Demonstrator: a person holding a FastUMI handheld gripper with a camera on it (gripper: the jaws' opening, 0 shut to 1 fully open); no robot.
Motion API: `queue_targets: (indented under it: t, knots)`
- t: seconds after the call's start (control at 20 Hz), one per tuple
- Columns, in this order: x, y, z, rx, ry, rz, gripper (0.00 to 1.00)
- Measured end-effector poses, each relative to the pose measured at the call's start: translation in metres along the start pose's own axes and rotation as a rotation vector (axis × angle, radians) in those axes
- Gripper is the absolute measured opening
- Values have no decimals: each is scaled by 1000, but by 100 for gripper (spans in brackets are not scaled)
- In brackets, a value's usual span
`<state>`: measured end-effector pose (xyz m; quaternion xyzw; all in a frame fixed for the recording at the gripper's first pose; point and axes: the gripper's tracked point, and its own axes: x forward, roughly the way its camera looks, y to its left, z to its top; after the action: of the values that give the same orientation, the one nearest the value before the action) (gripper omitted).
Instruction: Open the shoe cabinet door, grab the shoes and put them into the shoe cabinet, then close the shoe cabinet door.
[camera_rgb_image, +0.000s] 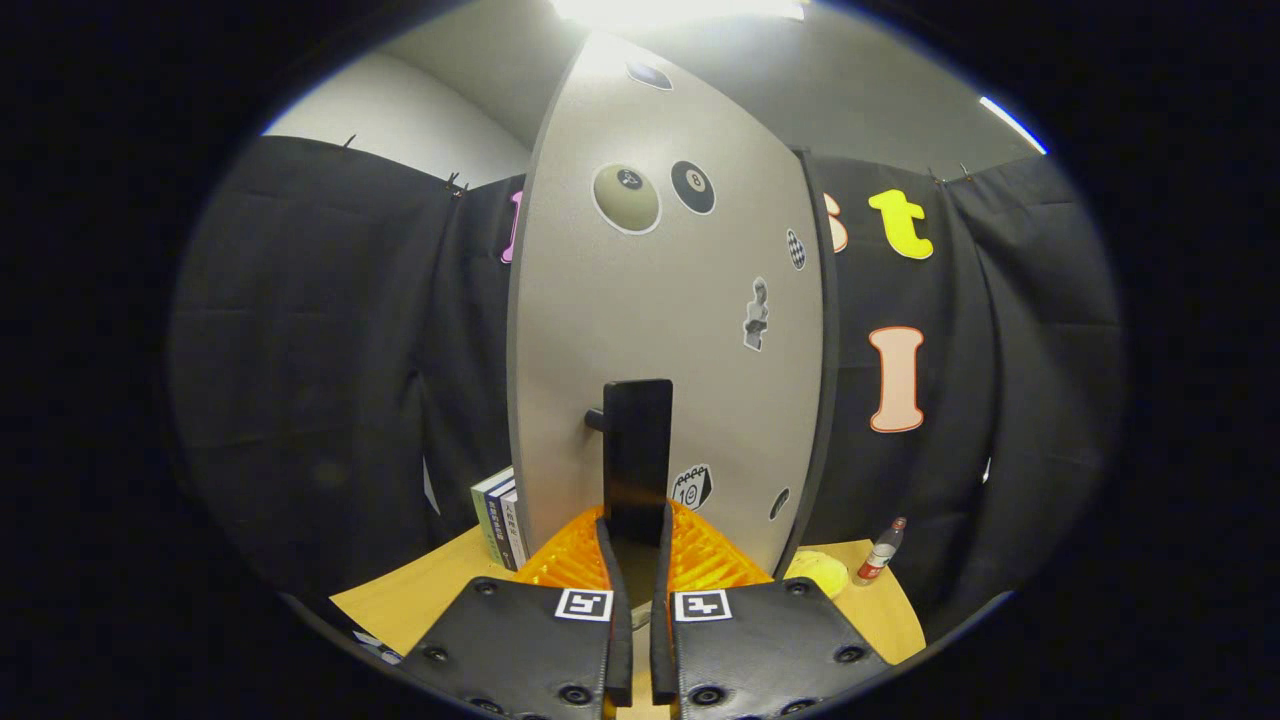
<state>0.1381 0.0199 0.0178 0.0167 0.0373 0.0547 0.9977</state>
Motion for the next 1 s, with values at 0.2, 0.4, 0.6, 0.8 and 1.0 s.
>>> queue_targets:
  t: [0.2, 0.4, 0.6, 0.8, 1.0]
  knots:
    - [-9, -13, -1, 8, 8, -23, 8]
    - [-20, -33, -3, 34, 14, -64, 8]
    - [-32, -59, -6, 57, 2, -123, 8]
    - [-42, -94, -14, 89, 9, -190, 7]
    - [-49, -143, -15, 72, 2, -255, 5]
